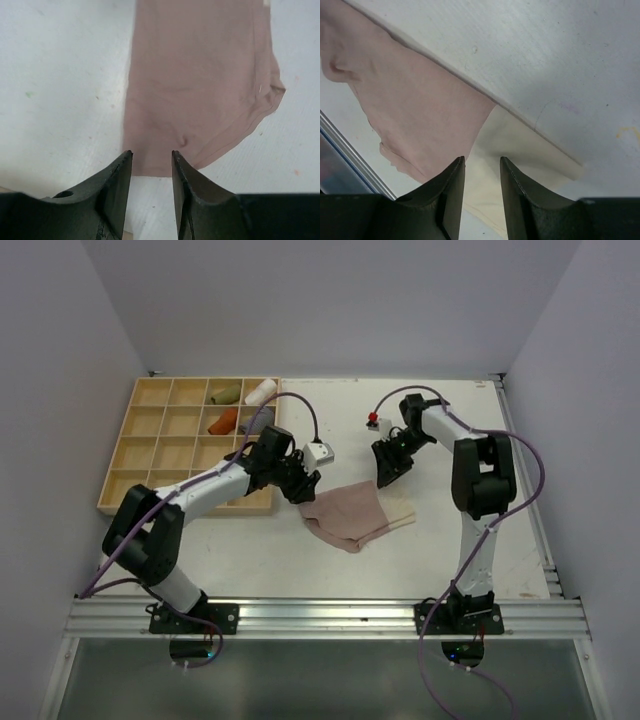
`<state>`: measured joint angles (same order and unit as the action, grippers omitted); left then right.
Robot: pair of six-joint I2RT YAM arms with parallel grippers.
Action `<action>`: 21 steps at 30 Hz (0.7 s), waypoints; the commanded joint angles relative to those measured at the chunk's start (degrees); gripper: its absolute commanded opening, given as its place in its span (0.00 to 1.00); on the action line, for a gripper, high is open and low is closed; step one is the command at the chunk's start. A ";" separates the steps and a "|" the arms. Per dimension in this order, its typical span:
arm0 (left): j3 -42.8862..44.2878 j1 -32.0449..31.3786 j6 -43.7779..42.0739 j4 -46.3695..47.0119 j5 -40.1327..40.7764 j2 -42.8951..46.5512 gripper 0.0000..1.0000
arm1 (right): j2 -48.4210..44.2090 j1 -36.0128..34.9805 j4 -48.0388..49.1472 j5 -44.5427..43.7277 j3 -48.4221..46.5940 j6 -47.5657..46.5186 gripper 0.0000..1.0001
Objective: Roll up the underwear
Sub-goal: Fold the underwear
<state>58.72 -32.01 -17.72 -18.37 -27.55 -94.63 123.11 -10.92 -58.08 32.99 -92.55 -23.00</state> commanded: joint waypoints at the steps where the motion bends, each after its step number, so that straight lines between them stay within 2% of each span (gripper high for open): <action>1: 3.24 -0.33 -0.57 7.65 0.74 5.51 0.41 | -10.86 -0.24 -0.97 2.78 -2.46 -4.59 0.37; 6: 4.13 -0.42 0.22 8.00 1.54 4.72 0.42 | -13.86 -0.95 -5.72 -1.52 5.96 -1.44 0.32; 11: 2.02 -0.86 -0.39 9.32 0.22 6.03 0.43 | -12.02 -0.95 -0.72 -5.74 14.14 4.80 0.31; 16: 0.96 -4.37 -4.78 8.97 4.34 5.60 0.43 | -6.58 -0.77 3.41 -7.85 13.28 7.00 0.30; 21: 1.49 -9.03 -4.70 7.91 5.31 2.79 0.42 | 0.81 -0.60 2.98 -6.46 4.50 8.41 0.26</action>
<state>60.05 -38.92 -20.69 -12.03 -23.49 -90.74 120.77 -11.55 -60.66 28.10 -83.09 -15.84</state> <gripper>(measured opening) 0.420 0.265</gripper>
